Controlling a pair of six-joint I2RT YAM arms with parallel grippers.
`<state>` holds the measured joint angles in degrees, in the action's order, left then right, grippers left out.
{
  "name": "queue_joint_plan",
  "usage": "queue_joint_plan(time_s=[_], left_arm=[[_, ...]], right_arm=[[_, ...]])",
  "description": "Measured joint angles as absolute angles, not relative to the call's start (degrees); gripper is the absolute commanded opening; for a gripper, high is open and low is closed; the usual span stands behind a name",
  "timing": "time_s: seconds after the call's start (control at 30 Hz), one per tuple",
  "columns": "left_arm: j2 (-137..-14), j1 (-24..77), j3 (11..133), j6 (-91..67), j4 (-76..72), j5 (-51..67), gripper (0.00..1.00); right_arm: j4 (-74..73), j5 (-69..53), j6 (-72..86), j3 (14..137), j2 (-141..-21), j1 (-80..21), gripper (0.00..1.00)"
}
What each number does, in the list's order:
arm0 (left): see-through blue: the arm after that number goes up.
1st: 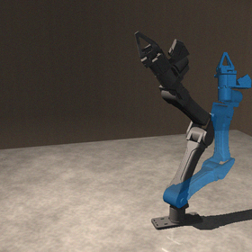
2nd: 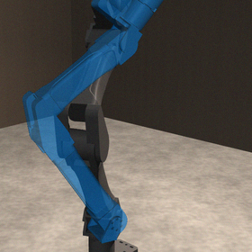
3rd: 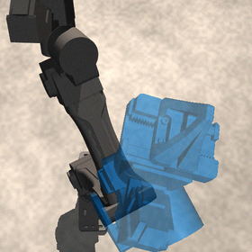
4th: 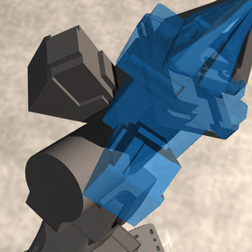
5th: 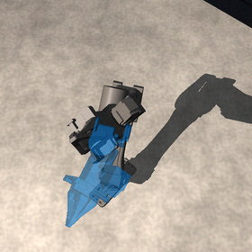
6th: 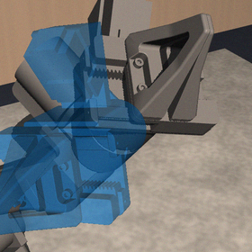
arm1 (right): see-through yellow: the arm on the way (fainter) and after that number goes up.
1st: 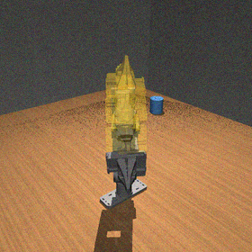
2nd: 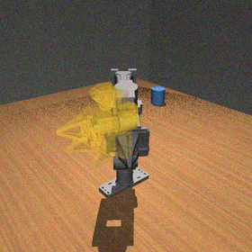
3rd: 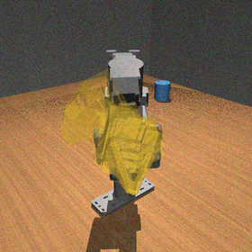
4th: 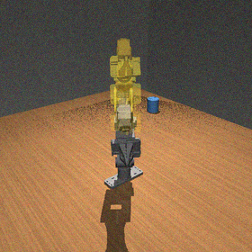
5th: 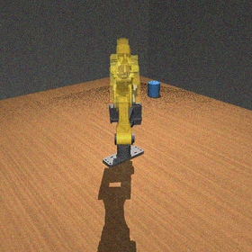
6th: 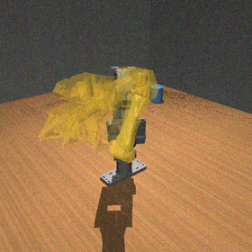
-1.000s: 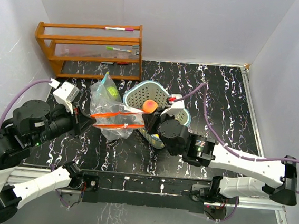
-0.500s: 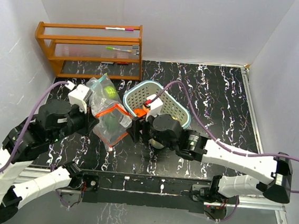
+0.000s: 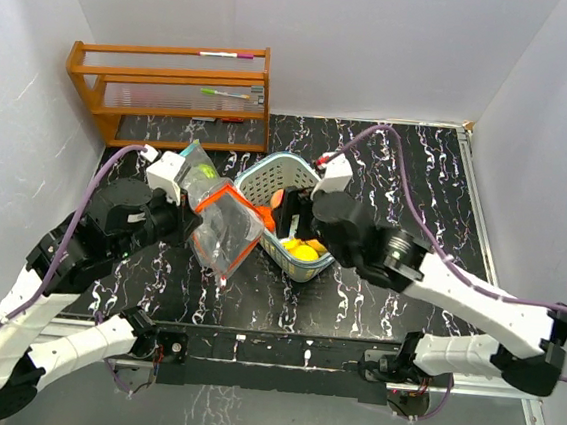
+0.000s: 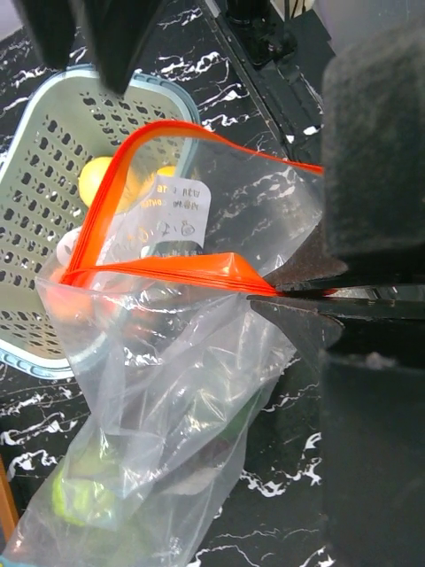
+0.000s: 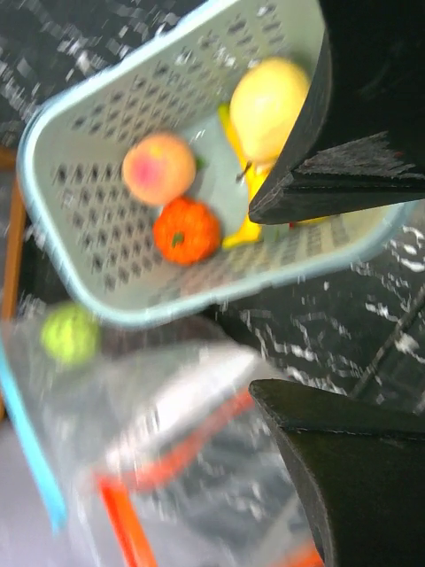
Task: Place the food in the zip-top bag and seal the zipper
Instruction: Move the bin to the center of the board.
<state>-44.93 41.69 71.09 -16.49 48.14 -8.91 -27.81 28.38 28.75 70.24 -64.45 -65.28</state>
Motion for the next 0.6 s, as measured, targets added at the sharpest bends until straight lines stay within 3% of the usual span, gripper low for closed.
queue_joint_plan(time_s=[0.37, 0.6], left_arm=[[-44.4, 41.7, 71.1, -16.5, 46.5, -8.4, 0.00], [-43.3, 41.7, 71.1, -16.5, 46.3, -8.4, 0.00]], right_arm=[[-37.8, 22.4, 30.7, 71.9, -80.3, -46.4, 0.71], [-39.2, 18.2, 31.0, 69.0, -84.0, -44.3, 0.71]])
